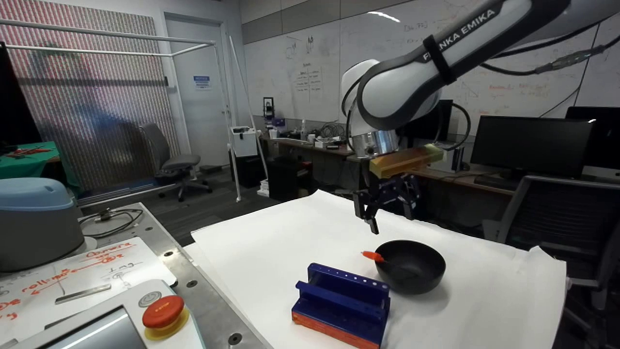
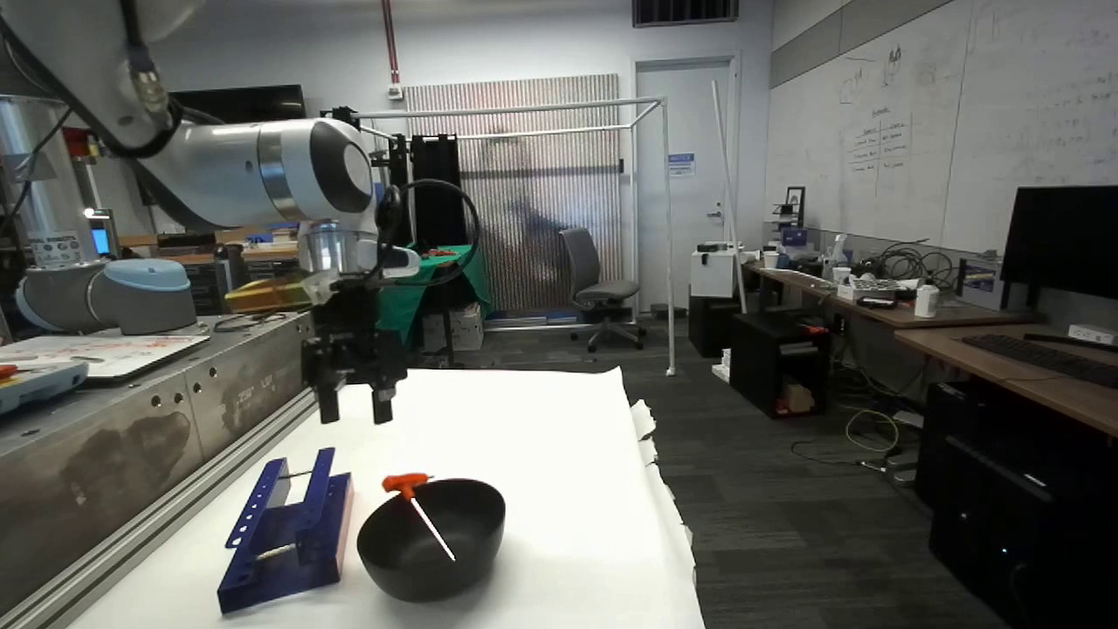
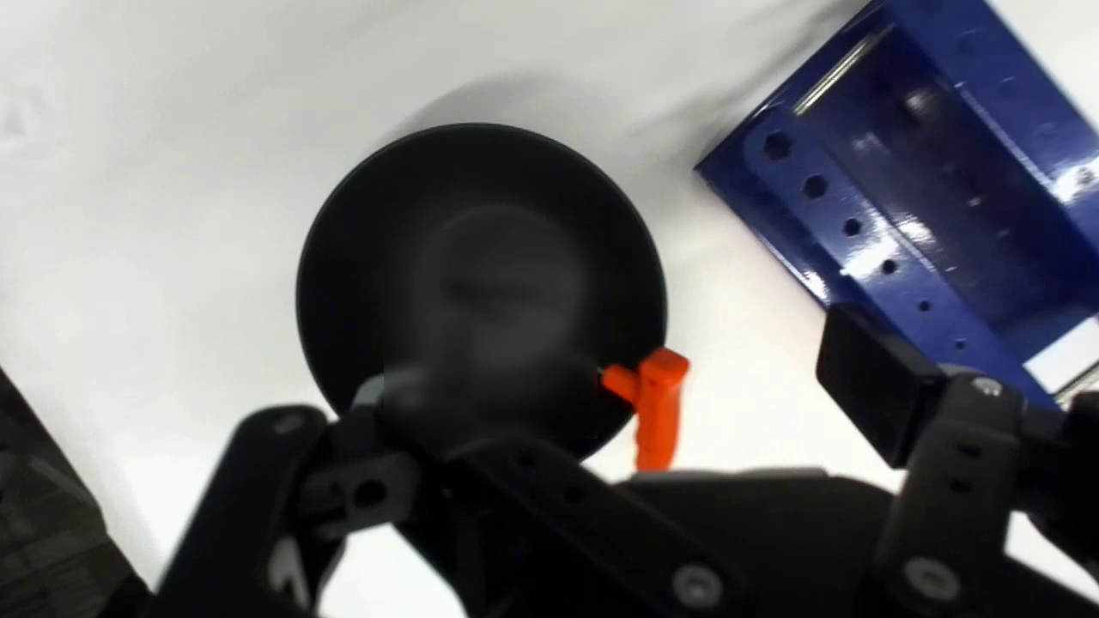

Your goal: Put the red object in the bowl

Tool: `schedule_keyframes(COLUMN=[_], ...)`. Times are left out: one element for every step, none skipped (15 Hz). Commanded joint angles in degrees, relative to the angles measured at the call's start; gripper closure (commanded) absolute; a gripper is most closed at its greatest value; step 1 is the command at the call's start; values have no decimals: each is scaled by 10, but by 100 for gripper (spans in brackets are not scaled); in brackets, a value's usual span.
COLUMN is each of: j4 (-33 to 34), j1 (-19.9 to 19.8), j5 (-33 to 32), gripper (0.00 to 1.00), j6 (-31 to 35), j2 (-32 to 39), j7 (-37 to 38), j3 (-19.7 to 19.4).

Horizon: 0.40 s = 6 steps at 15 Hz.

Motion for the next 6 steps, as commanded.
schedule_keyframes(j4=[-25, -29, -30, -33, -37, -38], j1=[-18, -22, -27, -30, -34, -37], j5=[72, 90, 112, 126, 140, 153], gripper=[0, 0, 0, 0, 0, 0], j6=[-17, -24, -36, -42, -48, -60], j2=[-68, -83, -95, -107, -117, -123], j7=[-115, -147, -176, -208, -241, -273], j3=[9, 11, 12, 12, 12, 12])
